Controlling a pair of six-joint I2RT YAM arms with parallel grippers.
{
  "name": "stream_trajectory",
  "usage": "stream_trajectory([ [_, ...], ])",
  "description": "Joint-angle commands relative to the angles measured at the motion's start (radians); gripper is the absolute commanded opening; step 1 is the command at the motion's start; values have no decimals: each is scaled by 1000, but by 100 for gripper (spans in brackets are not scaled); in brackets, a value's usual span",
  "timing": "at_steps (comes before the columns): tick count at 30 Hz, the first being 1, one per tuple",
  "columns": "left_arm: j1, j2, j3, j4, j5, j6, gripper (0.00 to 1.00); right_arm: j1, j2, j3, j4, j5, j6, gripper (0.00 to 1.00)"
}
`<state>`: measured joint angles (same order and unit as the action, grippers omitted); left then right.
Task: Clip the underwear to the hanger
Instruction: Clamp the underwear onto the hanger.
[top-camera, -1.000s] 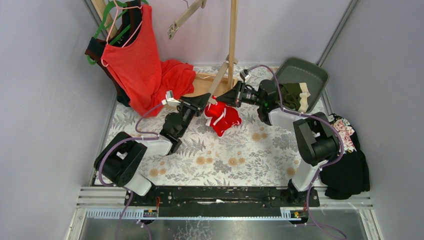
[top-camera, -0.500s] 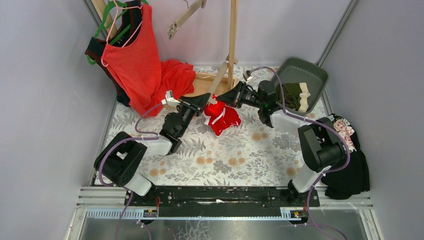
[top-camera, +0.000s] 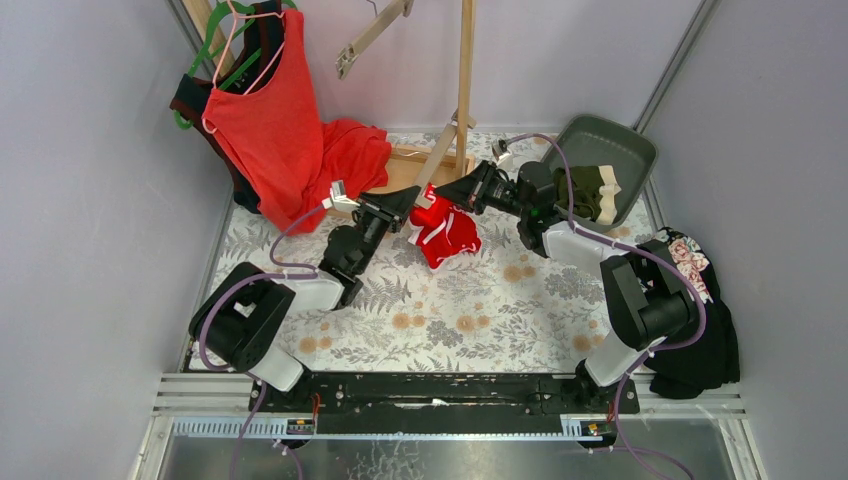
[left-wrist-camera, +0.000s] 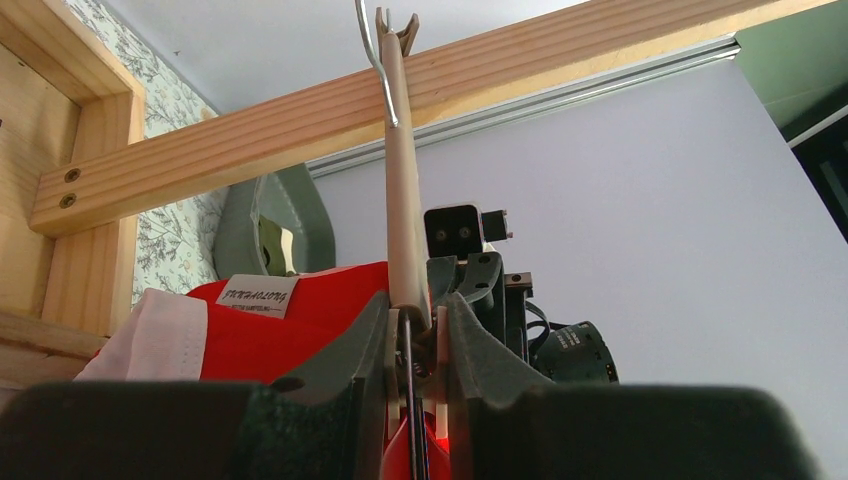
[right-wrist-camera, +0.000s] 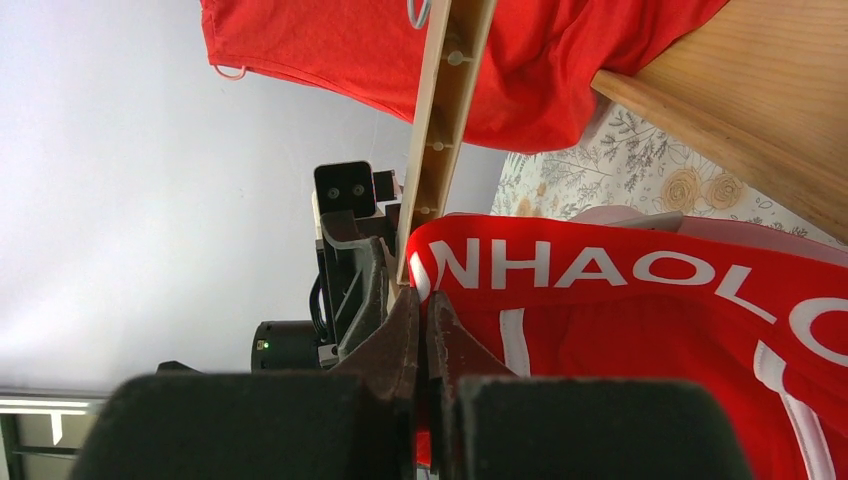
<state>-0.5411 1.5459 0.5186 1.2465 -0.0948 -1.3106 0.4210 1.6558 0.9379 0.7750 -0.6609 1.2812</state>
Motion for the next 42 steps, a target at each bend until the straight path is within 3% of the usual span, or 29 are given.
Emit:
stream_trajectory([
  [1, 2, 9, -9, 129, 77, 13, 0, 14, -45, 15, 36, 27, 13, 0],
  [18, 9, 51, -13, 230, 105, 9, 0, 19, -53, 10, 16, 46, 8, 0],
  [25, 9, 103, -16, 356, 136, 21, 8, 21, -48, 17, 12, 45, 5, 0],
  [31, 9, 112, -23, 358, 126, 31, 16, 22, -35, 17, 24, 35, 5, 0],
  [34, 9, 115, -28, 359, 124, 32, 32, 22, -26, 16, 32, 29, 10, 0],
  [42, 10, 126, -23, 360, 130, 27, 39, 25, -18, 16, 43, 27, 14, 0],
])
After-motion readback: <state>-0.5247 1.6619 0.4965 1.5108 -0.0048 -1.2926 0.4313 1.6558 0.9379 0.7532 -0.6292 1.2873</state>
